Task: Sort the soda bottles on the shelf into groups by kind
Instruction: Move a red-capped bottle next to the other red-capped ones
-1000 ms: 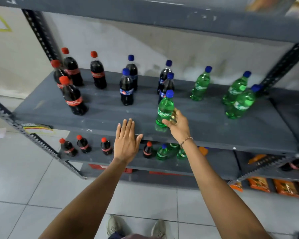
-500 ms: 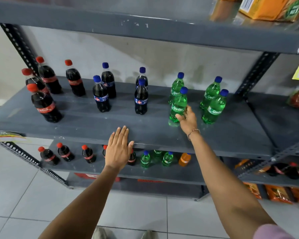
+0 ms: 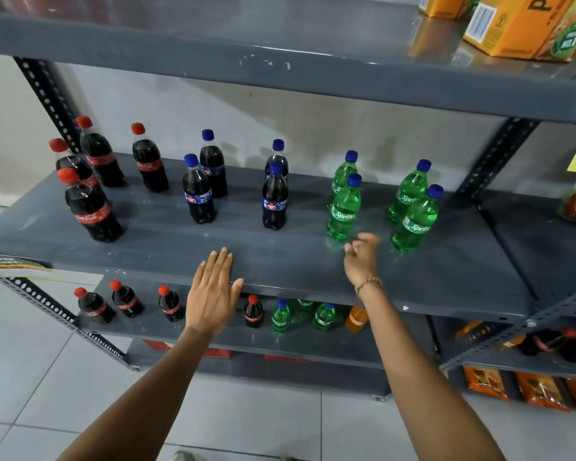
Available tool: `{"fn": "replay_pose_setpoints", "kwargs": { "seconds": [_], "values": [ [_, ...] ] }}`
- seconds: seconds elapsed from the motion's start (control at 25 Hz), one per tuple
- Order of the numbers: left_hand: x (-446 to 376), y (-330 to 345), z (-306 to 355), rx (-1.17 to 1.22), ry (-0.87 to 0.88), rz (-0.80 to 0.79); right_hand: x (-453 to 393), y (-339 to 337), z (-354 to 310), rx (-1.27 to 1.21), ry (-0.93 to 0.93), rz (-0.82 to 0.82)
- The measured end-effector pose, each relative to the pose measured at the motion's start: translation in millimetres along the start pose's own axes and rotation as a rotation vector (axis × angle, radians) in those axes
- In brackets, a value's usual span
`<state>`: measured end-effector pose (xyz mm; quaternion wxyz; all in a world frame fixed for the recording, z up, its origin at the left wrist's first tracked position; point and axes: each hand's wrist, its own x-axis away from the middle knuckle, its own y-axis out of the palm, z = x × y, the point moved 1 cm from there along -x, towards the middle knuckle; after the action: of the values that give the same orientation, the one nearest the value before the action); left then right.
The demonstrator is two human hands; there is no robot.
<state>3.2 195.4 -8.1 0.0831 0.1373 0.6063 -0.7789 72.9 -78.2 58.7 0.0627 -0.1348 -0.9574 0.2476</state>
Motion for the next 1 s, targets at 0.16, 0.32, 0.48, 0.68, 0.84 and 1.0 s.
{"fn": "replay_pose_setpoints", "kwargs": {
  "seconds": [0.16,0.32,0.48,0.68,0.84,1.0],
  "values": [
    [15.3,-18.0,-64.2,0.011,-0.076,0.021,51.1,51.8,-23.2,-0.04,-0.077,-0.042],
    [29.8,-39.1,-134.5,0.047,-0.229,0.066,80.6,127.0,-67.4,0.017,-0.173,-0.319],
    [24.3,-56.9,-205.1,0.04,-0.323,0.052,92.1,219.8,-119.9,0.1,-0.254,-0.553],
    [6.4,-68.4,-254.6,-0.008,-0.165,-0.035,98.1,304.1,-173.0,0.017,-0.267,-0.557],
    [4.7,-65.4,-269.5,0.007,-0.109,-0.033,106.0,343.7,-192.4,-0.024,-0.296,-0.58],
    [3.9,-59.4,-272.3,0.012,-0.083,0.001,103.4,362.3,-194.4,-0.113,-0.289,-0.491]
  ]
}}
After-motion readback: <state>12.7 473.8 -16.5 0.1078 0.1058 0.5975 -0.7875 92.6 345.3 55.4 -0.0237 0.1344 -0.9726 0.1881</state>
